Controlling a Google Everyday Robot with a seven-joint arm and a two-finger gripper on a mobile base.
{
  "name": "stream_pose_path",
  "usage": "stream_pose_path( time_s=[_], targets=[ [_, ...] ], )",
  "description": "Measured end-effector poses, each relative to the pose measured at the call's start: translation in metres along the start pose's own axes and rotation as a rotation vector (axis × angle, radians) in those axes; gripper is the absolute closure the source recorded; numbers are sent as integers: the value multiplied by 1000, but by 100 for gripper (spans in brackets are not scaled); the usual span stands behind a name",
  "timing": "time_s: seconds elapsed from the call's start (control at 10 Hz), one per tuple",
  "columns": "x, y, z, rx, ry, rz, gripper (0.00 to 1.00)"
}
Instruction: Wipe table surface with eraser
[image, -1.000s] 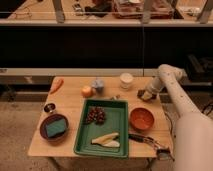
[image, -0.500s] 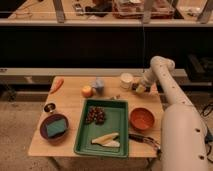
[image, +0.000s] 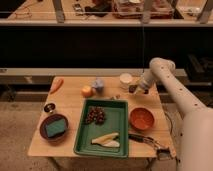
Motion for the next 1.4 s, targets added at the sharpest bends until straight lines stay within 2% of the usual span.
stream_pose_path(
  time_s=[0.2,0.5,0.8,0.9,1.1,1.4],
  targets=[
    [5,-19,-1,15,7,-30,100],
    [0,-52,2,46,3,-57,100],
    [-11,-83,18,88,-22,-65,100],
    [-21,-90,26,101,-35,-54,100],
    [-36,-91,34,116,-41,-22,100],
    [-35,-90,36,119,-40,-19,100]
  ],
)
